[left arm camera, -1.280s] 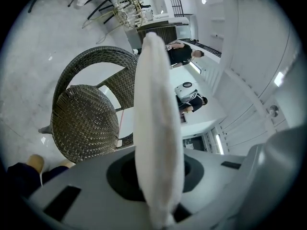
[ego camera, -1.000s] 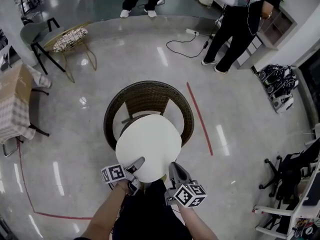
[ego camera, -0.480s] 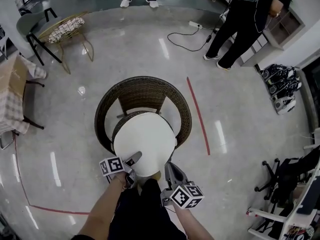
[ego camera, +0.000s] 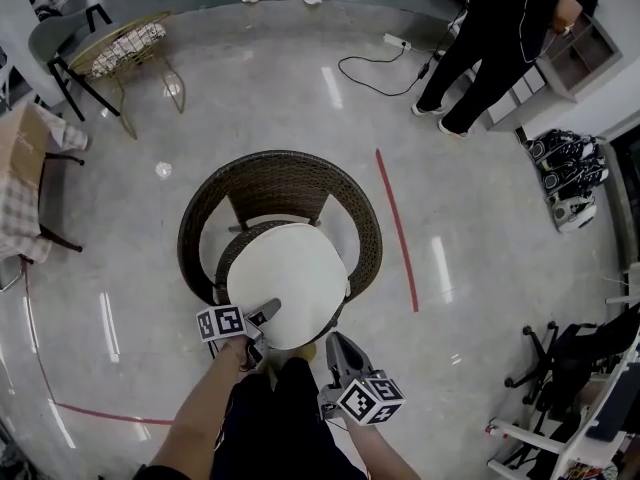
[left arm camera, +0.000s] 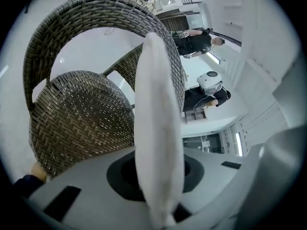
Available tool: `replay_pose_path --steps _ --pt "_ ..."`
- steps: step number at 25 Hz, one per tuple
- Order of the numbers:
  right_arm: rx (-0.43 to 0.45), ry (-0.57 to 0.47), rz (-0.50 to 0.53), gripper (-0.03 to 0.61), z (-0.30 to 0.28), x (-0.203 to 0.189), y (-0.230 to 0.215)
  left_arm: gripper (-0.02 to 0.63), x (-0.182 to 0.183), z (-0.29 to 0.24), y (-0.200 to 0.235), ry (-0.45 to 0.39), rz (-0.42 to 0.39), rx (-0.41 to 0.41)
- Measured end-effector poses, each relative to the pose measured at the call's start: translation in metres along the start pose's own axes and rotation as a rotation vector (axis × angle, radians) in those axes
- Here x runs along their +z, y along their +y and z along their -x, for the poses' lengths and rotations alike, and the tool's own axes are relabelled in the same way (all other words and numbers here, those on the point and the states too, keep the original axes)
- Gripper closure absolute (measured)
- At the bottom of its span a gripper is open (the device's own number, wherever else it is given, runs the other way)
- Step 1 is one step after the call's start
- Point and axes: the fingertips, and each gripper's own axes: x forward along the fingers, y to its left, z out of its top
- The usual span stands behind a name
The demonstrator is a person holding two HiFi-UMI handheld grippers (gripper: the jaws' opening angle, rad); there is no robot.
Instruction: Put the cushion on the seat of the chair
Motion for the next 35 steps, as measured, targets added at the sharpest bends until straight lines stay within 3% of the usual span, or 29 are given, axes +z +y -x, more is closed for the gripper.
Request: replay_pose_path --steps 7,14,22,31,35 --pt "-0.012 0.031 -0.024 0.551 0.0 -0.007 -0.01 0.534 0.005 -0.005 0.017 0.022 0.002 0.042" --pt "-0.015 0.049 -0.053 0.551 -0.002 -0.016 -0.014 0.531 0.007 -0.011 0.046 0.053 -0.038 0.165" --pt "-0.008 0.088 -0.029 0.551 -0.008 -0.03 -0.015 0.512 0.01 -0.004 0.081 0.016 0.011 0.279" --pt "0.013 0.097 -0.086 0.551 -0.009 -0.034 -0.013 0.39 0.025 0.007 0.096 -0.093 0.027 0.381" --pt "0.024 0.099 -0.094 0.551 -0.011 -0.035 -0.01 0.26 0.031 0.014 0.104 -0.102 0.008 0.449"
